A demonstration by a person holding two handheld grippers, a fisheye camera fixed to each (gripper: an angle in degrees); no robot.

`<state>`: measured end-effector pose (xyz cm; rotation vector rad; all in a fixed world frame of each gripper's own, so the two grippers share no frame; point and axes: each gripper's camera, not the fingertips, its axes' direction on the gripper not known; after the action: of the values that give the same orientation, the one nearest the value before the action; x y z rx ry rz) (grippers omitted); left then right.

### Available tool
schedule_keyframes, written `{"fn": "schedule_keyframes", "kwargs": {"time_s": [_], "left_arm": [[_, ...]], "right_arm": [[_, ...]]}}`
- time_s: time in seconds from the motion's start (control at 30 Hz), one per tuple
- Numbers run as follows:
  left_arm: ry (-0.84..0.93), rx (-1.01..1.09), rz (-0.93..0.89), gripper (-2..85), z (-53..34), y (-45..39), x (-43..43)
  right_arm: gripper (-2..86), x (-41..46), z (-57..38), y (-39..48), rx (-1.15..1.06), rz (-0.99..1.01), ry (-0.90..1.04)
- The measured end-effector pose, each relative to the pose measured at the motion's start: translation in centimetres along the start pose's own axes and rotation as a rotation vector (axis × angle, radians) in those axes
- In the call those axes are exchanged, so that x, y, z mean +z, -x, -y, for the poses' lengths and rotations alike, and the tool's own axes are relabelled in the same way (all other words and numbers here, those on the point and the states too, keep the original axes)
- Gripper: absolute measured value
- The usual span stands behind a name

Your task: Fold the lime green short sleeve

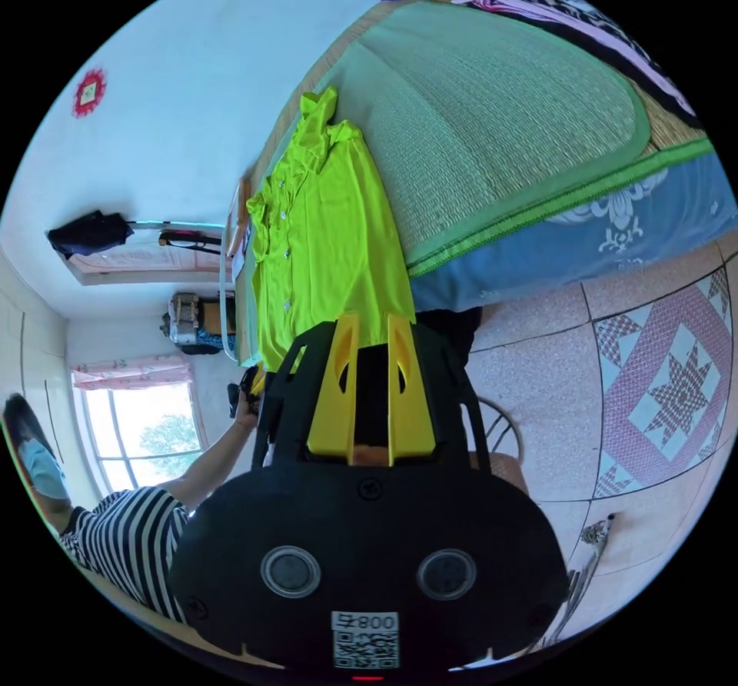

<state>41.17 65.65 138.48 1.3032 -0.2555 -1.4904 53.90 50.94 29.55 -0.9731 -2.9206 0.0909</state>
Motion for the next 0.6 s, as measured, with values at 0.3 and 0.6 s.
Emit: {"fn": "schedule_keyframes", "kwargs": {"time_s": [0.3,0.6], "left_arm": [[-0.018,-0.01,-0.136,10.6,-0.5,3.4,-3.0],[-0.003,0.019,-0.24,5.4,-1.8,5.4,-5.3]], "right_arm": [[7.5,2.4,-5.2,-2.8,0.065,0.053,-0.018],[8.3,4.0,-10.2,-5.0,0.104,0.1,-0.067]]}}
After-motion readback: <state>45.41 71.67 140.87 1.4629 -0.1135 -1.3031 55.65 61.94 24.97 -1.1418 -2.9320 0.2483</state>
